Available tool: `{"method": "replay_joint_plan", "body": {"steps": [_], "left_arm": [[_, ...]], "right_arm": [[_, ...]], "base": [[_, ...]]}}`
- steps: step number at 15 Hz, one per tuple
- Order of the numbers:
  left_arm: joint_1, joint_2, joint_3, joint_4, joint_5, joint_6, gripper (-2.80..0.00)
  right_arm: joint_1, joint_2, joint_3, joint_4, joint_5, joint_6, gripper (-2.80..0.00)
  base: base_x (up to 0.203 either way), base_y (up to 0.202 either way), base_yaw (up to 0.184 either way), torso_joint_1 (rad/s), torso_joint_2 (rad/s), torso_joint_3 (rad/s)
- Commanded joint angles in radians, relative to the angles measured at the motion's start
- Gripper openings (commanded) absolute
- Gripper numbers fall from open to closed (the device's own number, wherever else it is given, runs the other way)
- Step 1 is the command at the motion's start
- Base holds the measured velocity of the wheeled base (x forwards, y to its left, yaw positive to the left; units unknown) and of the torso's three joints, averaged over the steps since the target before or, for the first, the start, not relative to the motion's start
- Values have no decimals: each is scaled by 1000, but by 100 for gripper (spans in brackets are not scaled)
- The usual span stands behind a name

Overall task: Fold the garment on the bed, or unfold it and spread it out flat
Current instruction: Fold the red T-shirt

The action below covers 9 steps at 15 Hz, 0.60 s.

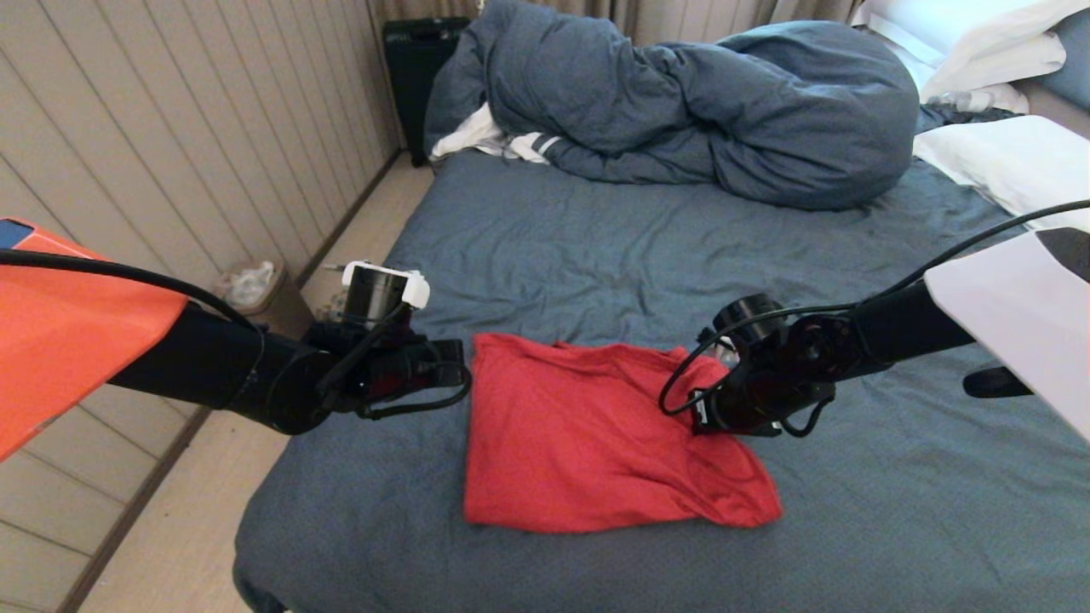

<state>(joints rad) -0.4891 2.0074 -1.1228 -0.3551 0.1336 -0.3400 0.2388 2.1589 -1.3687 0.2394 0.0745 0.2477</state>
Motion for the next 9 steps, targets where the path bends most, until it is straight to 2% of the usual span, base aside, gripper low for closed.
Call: {"method": "replay_joint_plan", "body": {"steps": [1,9], "left_arm": [[0,-6,0,1,1,-2,-280],[-2,-12,-3,4,1,-1,-280]], "right_arm": [[-9,-19,2,1,-2,1,-280],[-100,-63,28,5,-3,-20,-280]], "base": [[0,0,0,0,0,0],[0,0,0,0,0,0]]}}
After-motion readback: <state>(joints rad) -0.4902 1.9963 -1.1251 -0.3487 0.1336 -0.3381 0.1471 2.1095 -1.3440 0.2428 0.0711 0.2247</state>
